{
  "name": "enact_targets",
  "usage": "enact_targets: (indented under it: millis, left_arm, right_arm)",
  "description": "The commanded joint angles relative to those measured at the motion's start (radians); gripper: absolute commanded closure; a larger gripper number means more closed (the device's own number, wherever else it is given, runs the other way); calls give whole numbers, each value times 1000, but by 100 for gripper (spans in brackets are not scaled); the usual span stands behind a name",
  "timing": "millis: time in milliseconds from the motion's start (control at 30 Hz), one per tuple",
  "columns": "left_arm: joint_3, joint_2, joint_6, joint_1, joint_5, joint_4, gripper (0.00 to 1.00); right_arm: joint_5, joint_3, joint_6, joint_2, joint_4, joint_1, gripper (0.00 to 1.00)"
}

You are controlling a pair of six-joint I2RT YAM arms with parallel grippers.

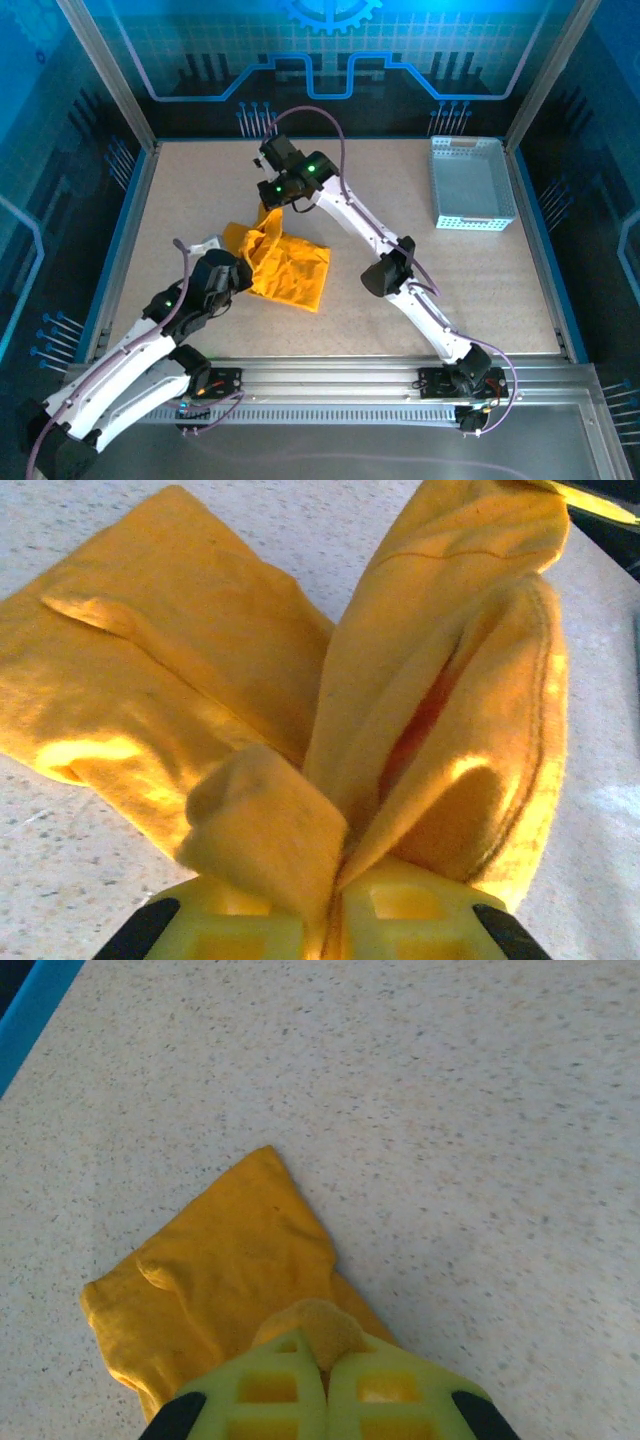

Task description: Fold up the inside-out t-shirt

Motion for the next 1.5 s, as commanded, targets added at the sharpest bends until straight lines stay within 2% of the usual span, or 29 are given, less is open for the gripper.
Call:
enact_targets:
  millis: [0, 133, 233, 300, 367, 433, 567, 667, 767, 800, 867, 1033, 1133, 1233, 1367, 1467]
  left_arm:
    - [-40, 1, 16, 48, -20, -21, 83]
    - [-98, 16, 4, 116, 2, 21, 81]
    - [-124, 36, -9, 175, 14, 25, 77]
    - [-121, 48, -36, 231, 6, -28, 69]
    - [-115, 45, -43, 295, 25, -67, 66]
    - [-104, 35, -5, 345, 76, -61, 62]
    - [-30, 67, 68, 348, 150, -91, 59]
    - [36, 107, 108, 294, 195, -116, 58]
    - [163, 175, 121, 99, 31, -233, 56]
    - [206, 207, 118, 32, -32, -273, 53]
    - [269, 277, 134, -44, -100, -321, 48]
    - [376, 502, 193, -107, -122, -326, 46]
    - [425, 606, 192, -113, -155, -333, 40]
    - [446, 669, 197, -113, -177, -324, 39]
    - [452, 721, 214, -112, -177, -294, 37]
    - [464, 766, 224, -103, -189, -293, 38]
  right_arm:
    - [-75, 69, 6, 35, 103, 17, 100]
    - [-92, 69, 27, 65, 135, 14, 98]
    - [-119, 68, 33, 100, 162, 13, 86]
    - [-124, 68, 48, 113, 181, 0, 69]
    - [-146, 69, 87, 108, 195, -23, 57]
    - [-171, 69, 116, 88, 201, -51, 50]
    - [-131, 69, 70, 35, 147, -60, 39]
    - [-80, 69, 29, -2, 49, -63, 38]
    - [10, 70, -16, -39, -78, -64, 37]
    - [51, 70, -28, -50, -125, -63, 36]
    - [132, 71, -45, -64, -200, -61, 36]
    - [284, 70, -31, -67, -345, -60, 35]
    - [361, 71, -15, -78, -411, -65, 35]
    - [421, 71, -20, -107, -469, -73, 34]
    - [433, 69, -94, -143, -551, -103, 34]
    - [424, -59, -109, -241, -547, -132, 35]
